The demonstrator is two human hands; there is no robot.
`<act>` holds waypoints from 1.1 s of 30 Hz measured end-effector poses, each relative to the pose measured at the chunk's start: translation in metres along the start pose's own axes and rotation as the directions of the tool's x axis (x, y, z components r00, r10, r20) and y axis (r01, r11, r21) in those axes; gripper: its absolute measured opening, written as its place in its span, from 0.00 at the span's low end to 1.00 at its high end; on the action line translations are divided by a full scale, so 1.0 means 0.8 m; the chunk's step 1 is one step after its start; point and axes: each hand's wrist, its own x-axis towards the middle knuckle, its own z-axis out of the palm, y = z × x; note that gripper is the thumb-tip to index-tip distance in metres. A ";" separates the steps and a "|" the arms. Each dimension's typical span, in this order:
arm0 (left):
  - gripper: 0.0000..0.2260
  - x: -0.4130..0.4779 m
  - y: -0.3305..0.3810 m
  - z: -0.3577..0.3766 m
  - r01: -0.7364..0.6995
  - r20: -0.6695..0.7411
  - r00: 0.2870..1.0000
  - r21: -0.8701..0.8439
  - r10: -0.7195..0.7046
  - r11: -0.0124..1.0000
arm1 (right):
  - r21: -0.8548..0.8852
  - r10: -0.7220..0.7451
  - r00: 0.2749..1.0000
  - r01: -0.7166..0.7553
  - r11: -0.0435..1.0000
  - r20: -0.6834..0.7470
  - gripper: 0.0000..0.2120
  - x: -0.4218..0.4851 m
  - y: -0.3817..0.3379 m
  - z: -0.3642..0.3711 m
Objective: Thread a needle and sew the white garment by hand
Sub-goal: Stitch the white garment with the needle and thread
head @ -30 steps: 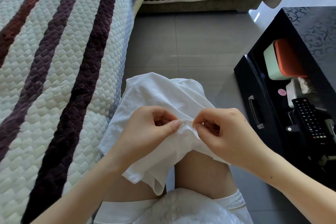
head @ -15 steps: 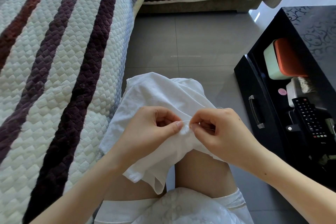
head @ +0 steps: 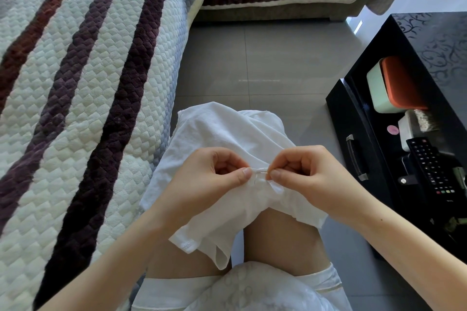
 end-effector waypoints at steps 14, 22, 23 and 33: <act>0.01 0.005 -0.001 -0.011 0.133 0.262 0.964 -0.302 -0.052 0.944 | 0.300 0.125 0.979 -0.169 0.939 0.162 0.04 0.004 0.004 -0.006; 0.05 0.004 -0.002 0.000 0.108 0.220 0.974 -0.258 -0.050 0.960 | 0.185 0.029 0.989 -0.056 0.981 0.147 0.04 -0.001 0.007 0.000; 0.05 0.003 -0.001 -0.001 0.107 0.211 0.976 -0.257 -0.052 0.960 | 0.124 0.024 0.991 -0.041 0.991 0.130 0.04 -0.002 0.009 -0.002; 0.04 0.004 -0.004 0.014 0.039 0.128 0.992 -0.245 -0.008 0.969 | -0.231 -0.213 0.975 0.192 0.954 -0.067 0.04 -0.005 0.013 0.000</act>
